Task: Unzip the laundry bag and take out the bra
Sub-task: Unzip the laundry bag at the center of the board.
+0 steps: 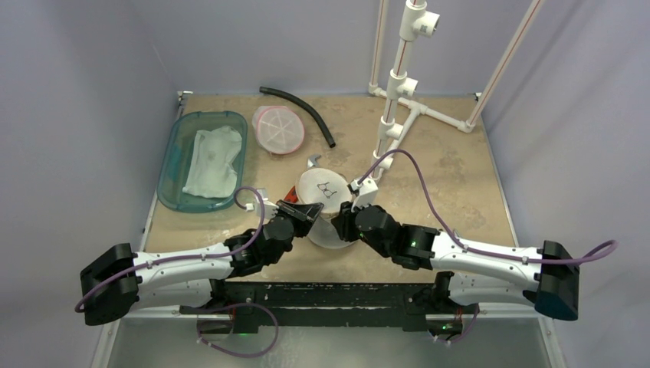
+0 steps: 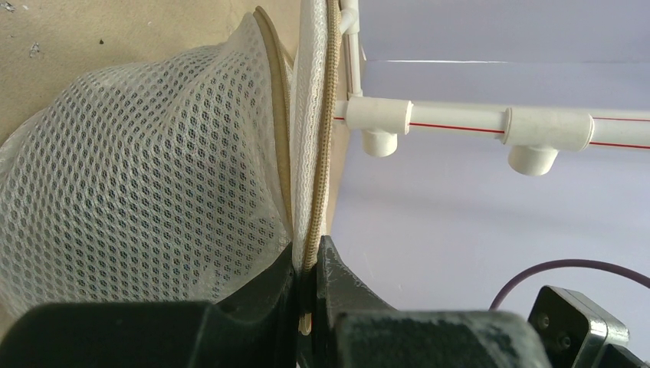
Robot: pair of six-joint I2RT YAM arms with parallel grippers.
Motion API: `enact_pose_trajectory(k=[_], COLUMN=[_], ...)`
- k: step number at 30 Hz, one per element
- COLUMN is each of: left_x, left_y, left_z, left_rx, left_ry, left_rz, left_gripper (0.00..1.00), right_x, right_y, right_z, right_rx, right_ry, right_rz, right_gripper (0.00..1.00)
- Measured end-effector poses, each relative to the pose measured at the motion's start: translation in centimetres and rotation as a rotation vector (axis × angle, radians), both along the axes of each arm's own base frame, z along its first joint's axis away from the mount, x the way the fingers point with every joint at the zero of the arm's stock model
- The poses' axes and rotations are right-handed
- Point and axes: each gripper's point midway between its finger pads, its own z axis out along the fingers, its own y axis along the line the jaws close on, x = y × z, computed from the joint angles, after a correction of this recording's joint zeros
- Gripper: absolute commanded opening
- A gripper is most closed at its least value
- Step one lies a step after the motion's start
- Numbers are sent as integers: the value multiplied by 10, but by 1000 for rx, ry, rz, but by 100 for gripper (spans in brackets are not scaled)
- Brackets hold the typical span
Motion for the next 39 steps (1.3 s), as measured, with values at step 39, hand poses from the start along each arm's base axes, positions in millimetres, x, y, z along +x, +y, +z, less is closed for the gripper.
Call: enact_pose_trajectory(k=[39], left_x=[-26], left_y=[35], left_z=[9], left_rx=[-11], left_ry=[-27], left_rz=[-60], left_gripper=[0], right_x=[13], right_y=[-29], right_z=[-19], right_rx=[-19], right_ry=[14], right_rz=[-96], right_gripper=[0])
